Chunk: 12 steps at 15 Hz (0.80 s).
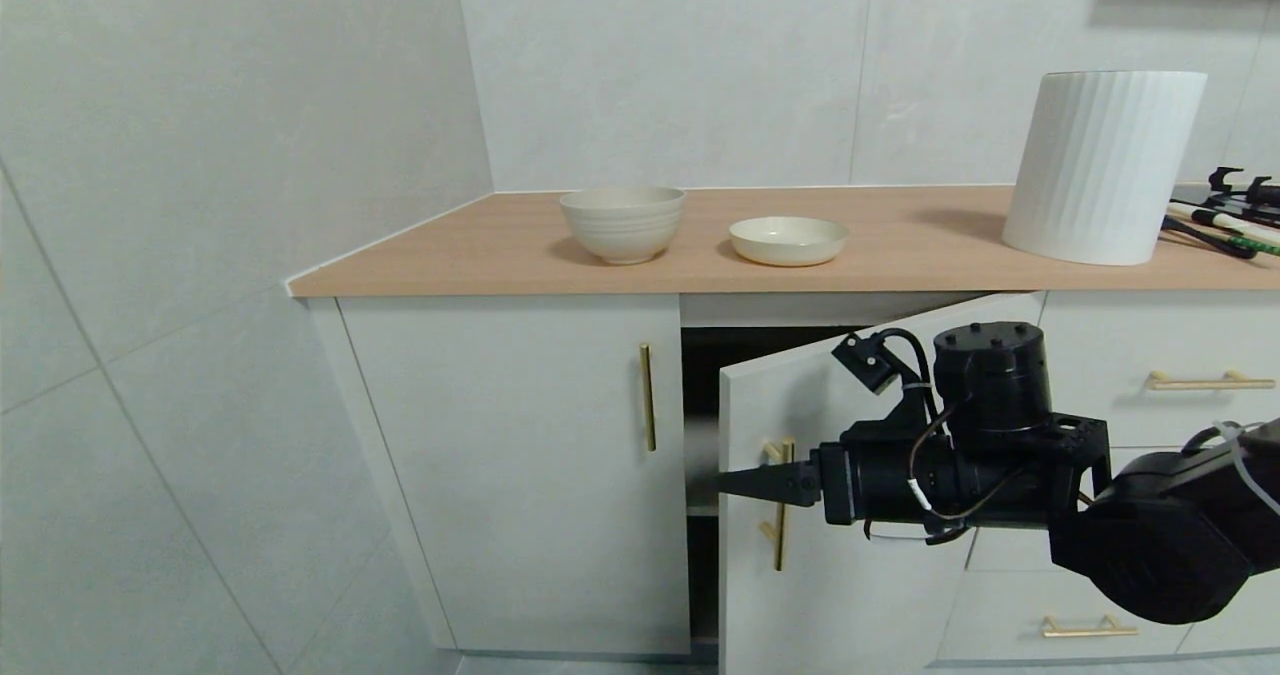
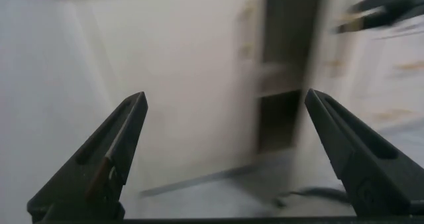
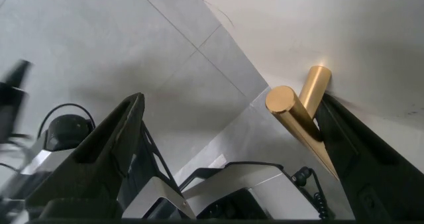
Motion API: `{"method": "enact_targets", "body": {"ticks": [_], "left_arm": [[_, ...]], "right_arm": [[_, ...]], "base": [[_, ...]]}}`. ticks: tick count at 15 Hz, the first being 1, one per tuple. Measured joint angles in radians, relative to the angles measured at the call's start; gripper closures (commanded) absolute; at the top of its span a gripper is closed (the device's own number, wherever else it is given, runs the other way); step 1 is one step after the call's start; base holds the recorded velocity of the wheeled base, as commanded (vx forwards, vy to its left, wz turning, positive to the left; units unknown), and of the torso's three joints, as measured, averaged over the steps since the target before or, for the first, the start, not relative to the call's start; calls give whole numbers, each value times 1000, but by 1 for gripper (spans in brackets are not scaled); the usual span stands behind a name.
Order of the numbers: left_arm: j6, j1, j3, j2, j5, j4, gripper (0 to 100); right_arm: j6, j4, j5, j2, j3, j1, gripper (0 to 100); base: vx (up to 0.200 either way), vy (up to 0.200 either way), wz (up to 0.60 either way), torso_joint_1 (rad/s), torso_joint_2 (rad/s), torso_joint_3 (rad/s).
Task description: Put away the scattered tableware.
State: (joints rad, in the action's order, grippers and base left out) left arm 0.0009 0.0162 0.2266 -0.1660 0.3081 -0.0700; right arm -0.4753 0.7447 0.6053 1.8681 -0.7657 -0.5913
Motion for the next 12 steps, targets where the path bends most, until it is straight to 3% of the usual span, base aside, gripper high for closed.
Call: {"method": "enact_targets", "body": {"ticks": [3,6,10,12], "left_arm": [[-22,13,161,-264,173,1,0],[-32,72,284,-593,344,70,0],[-37,143,333,-1028,413,321,0],[-50,167,337,-1246,427,524,0]], "right_arm": [[1,0,-3,2,1,-9,0],[0,0,-3,2,1,-12,0],[0,0,-1,3,6,-14,0],[0,0,-3,3,9,-21,0]], "base": [[0,0,0,0,0,0],[0,0,0,0,0,0],[0,0,0,0,0,0],[0,0,0,0,0,0]]}}
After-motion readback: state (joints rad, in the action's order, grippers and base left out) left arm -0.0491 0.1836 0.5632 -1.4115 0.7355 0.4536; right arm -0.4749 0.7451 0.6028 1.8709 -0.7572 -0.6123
